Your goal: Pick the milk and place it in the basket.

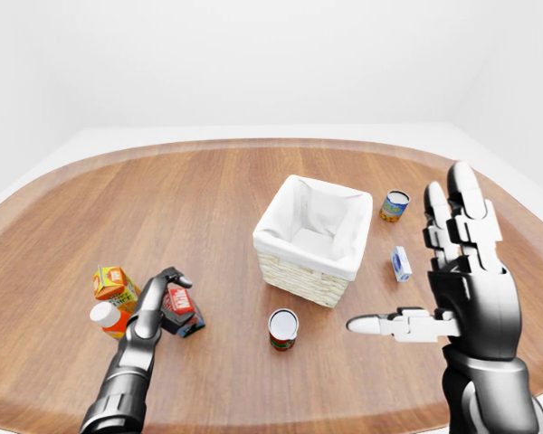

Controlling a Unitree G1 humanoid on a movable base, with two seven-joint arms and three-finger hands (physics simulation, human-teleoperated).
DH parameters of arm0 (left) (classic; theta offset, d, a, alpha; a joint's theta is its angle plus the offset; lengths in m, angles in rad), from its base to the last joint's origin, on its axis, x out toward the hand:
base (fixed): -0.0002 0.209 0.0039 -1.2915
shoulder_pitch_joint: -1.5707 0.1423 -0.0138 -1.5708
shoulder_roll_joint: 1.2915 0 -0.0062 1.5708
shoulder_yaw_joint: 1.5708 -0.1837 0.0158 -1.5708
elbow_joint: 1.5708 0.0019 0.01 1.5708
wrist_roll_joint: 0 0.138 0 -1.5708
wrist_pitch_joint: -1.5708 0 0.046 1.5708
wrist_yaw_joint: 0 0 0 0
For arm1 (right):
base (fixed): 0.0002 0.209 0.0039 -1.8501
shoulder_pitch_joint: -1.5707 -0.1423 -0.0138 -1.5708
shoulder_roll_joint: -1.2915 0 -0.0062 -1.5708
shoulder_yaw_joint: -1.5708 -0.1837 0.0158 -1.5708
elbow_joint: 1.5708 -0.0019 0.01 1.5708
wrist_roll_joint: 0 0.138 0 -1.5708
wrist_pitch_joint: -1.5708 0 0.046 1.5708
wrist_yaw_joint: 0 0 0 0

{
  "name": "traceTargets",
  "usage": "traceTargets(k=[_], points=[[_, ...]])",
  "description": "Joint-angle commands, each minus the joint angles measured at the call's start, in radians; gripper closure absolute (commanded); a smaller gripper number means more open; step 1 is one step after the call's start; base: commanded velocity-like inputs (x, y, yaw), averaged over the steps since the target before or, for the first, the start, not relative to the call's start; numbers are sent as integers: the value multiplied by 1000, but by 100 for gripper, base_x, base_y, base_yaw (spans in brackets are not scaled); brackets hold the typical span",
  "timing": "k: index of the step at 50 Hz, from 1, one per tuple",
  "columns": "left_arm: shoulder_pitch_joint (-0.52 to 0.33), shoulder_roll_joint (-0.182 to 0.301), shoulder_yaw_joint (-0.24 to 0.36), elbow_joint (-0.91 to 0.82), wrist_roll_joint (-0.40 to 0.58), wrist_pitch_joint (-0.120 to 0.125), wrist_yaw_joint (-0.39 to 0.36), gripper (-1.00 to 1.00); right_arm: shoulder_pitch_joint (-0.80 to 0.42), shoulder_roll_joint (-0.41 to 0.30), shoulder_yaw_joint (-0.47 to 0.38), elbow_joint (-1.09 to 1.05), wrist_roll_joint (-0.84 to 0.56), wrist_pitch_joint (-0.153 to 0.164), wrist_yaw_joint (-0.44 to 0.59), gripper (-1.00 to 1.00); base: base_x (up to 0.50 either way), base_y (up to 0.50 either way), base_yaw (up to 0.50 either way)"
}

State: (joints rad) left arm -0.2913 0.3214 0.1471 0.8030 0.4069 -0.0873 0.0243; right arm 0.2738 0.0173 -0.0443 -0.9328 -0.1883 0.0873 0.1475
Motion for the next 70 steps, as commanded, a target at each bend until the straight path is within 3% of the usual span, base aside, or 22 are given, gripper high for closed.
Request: traceTargets(k=[1,19,70], points=[[-3,-7,-4,-16,-16,0,-37,100,-2,-1,1,-1,1,0,-1,-100,0,0,0],[39,-3,36,-263,-7,0,-104,100,3,-2,6,15,-1,0,-4,-100,0,0,0],[70,-9,101,-668,6,0,-286,100,0,-3,9,21,-6,0,-9,-100,0,0,0]])
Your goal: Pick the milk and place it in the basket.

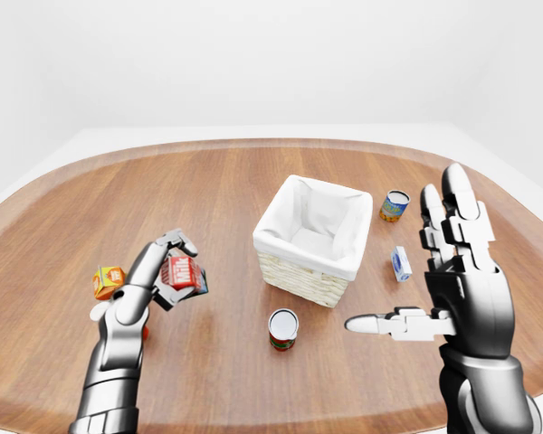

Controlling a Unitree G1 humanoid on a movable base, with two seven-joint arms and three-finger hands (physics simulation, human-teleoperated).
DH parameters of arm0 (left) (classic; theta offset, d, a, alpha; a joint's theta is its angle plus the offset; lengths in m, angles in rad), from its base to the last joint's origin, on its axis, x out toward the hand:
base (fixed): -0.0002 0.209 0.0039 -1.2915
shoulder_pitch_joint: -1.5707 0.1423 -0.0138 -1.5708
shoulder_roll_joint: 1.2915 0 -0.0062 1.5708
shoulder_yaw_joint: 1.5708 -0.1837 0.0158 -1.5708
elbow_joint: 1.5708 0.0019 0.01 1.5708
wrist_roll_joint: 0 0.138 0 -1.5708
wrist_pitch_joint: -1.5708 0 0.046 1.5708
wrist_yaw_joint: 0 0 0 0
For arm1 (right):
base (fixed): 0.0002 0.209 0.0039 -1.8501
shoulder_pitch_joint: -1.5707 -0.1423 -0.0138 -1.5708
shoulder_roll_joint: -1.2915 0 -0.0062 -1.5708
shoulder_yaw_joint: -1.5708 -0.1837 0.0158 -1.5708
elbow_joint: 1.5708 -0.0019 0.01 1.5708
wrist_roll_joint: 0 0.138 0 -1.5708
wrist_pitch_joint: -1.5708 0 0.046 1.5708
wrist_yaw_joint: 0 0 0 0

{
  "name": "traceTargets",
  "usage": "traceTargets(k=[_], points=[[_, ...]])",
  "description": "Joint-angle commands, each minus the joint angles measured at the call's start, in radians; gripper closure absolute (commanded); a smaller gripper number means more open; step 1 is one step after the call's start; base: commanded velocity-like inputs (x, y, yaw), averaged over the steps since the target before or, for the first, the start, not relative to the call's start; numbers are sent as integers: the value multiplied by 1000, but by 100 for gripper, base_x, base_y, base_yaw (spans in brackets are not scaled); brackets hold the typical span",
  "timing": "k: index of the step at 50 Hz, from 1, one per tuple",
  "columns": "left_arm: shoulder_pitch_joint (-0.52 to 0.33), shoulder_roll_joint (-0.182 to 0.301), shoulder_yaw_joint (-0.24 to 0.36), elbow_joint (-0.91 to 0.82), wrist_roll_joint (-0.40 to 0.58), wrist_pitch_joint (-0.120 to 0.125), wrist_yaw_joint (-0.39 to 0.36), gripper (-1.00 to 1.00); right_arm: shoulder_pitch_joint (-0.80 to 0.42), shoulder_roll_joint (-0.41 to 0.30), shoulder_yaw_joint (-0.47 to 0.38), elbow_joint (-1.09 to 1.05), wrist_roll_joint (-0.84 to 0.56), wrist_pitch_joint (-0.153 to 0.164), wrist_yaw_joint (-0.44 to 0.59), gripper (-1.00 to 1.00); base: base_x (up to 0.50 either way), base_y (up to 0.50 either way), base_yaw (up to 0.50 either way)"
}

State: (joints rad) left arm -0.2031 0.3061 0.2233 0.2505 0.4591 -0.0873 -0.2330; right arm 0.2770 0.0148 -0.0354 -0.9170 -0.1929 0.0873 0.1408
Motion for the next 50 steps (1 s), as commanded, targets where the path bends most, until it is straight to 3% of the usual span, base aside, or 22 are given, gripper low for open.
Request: traceTargets(k=[1,31,34,42,50], points=[[-19,8,26,-124,-47,0,-33,100,-3,0,0,4,-1,0,-2,-100,0,0,0],[-79,17,33,-344,-35,0,-133,100,4,-2,10,13,-6,0,-7,-100,0,0,0],[-93,20,35,-377,-38,24,-148,100,5,-2,8,10,-3,0,-5,-100,0,0,0],[-112,22,32,-409,-38,52,-160,100,9,-2,13,10,-8,0,-7,-100,0,0,0],[-145,27,22,-494,-26,124,-205,100,8,-4,19,17,-9,0,-9,-100,0,0,0]])
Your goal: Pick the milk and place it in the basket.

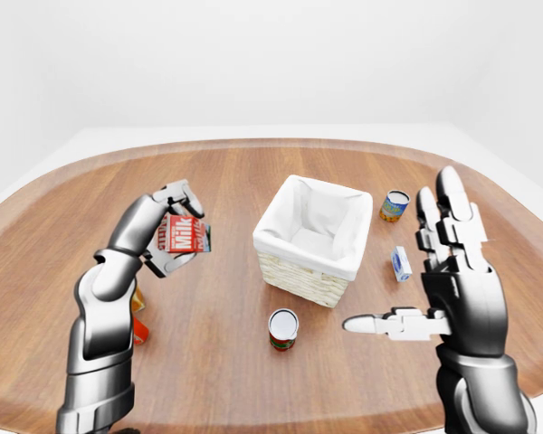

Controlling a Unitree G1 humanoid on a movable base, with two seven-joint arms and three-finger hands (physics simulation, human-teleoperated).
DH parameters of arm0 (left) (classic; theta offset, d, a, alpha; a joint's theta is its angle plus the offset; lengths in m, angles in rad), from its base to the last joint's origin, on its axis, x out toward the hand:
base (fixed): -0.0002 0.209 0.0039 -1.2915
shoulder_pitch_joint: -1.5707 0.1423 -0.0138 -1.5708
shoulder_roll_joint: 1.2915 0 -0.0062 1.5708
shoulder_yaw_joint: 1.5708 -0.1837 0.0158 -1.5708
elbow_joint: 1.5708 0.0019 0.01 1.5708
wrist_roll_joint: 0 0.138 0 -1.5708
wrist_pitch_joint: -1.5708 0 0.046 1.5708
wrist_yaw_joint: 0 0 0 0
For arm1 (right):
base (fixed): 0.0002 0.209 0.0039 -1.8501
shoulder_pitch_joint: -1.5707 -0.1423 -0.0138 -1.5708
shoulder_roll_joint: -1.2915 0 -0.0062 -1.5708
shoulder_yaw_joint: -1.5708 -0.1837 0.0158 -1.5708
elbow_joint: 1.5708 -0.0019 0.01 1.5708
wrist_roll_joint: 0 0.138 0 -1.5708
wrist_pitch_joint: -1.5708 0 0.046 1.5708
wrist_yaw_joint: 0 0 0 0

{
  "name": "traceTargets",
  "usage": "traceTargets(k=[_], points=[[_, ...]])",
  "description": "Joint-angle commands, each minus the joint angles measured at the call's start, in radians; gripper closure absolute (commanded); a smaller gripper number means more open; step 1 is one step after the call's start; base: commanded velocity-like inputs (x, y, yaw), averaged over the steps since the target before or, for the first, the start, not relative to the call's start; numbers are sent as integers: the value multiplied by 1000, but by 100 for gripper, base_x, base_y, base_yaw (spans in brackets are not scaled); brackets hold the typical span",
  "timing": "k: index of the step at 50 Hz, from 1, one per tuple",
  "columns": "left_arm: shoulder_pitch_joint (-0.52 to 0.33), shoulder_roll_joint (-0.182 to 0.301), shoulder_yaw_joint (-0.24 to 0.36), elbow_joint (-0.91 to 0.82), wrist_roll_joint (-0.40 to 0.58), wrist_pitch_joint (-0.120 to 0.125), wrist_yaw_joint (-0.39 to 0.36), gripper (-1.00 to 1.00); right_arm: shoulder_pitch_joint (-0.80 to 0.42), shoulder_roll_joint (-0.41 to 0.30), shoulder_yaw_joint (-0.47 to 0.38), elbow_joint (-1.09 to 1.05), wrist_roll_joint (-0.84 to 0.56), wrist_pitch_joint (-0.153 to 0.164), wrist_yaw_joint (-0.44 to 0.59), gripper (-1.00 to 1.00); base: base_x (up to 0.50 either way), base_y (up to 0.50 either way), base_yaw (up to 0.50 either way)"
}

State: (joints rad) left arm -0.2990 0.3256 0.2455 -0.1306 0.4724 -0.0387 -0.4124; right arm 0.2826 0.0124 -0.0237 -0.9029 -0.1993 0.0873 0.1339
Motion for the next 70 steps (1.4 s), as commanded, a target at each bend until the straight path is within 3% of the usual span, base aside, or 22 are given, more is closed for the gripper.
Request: traceTargets(k=[1,6,12,17,35,47,70], points=[[-54,8,0,-121,-37,83,-30,100,2,-2,7,2,-2,0,-2,-100,0,0,0],[-63,-3,-14,-180,-24,119,-52,100,3,-3,10,0,-2,0,-3,-100,0,0,0],[-60,-16,-32,-164,-2,93,-53,100,1,-3,10,2,-3,0,-4,-100,0,0,0],[-84,-17,-34,-194,1,126,-76,100,0,-3,9,-2,-3,0,-4,-100,0,0,0],[-192,18,-37,-320,5,126,-152,100,4,-2,10,-4,-3,0,-3,-100,0,0,0],[-226,8,-62,-352,29,126,-176,100,1,-3,8,3,-2,0,-4,-100,0,0,0],[-275,-93,-159,-344,113,126,-188,100,5,-3,8,8,-2,0,-4,-100,0,0,0]])
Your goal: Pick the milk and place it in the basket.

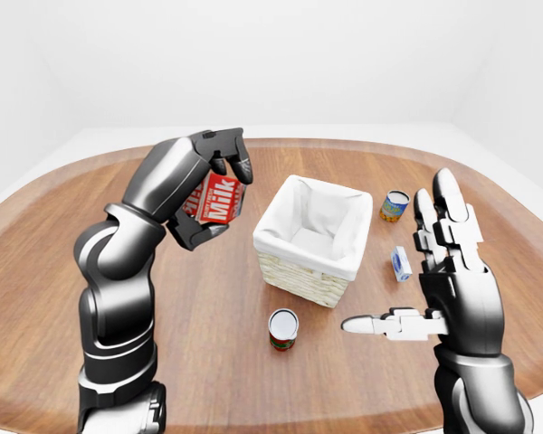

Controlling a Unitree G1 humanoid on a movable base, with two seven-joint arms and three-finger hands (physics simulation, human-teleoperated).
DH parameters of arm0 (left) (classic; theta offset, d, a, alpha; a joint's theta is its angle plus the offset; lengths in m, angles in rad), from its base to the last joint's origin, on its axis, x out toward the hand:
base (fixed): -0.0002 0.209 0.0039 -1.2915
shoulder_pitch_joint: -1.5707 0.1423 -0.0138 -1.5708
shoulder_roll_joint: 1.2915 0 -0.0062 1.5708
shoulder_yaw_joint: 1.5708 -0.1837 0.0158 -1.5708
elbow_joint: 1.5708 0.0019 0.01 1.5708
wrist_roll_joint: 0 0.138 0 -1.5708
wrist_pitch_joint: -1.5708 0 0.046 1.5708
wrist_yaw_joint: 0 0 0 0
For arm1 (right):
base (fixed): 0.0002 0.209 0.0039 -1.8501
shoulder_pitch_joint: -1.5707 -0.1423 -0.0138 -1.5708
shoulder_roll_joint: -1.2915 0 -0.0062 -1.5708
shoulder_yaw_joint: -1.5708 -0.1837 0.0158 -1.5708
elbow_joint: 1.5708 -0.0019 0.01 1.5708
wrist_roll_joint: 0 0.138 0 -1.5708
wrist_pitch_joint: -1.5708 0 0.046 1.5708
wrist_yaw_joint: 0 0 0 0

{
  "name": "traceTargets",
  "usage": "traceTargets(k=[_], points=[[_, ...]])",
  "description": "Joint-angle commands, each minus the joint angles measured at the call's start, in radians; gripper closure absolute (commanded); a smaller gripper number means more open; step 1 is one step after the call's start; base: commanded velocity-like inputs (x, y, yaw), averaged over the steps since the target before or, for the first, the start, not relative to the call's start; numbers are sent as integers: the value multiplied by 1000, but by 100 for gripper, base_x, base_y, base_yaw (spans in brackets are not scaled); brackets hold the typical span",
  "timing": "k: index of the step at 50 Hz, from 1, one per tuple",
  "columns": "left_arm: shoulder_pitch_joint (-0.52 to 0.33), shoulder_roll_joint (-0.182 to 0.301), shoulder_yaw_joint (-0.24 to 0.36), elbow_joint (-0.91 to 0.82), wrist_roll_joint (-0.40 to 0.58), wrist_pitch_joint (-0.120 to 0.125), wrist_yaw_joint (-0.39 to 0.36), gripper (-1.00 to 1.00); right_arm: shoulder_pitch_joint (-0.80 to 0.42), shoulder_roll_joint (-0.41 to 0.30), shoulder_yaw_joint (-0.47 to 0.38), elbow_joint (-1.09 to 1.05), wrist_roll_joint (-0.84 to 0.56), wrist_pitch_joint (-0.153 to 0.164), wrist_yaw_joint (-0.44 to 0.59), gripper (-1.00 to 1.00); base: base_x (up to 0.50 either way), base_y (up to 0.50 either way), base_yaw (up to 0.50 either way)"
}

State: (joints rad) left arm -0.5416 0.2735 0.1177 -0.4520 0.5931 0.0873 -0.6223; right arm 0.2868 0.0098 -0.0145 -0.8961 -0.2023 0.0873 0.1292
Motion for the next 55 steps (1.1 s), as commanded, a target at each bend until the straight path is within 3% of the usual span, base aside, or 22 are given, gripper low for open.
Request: traceTargets(k=[1,41,55], points=[[-32,-44,-34,-21,-7,0,23,100,0,0,-1,2,1,0,0,-100,0,0,0],[-78,-199,-158,-61,116,0,-34,100,0,1,-3,-4,4,0,4,-100,0,0,0],[-81,-291,-235,-75,172,0,-35,100,-2,0,-9,3,8,0,4,-100,0,0,0]])
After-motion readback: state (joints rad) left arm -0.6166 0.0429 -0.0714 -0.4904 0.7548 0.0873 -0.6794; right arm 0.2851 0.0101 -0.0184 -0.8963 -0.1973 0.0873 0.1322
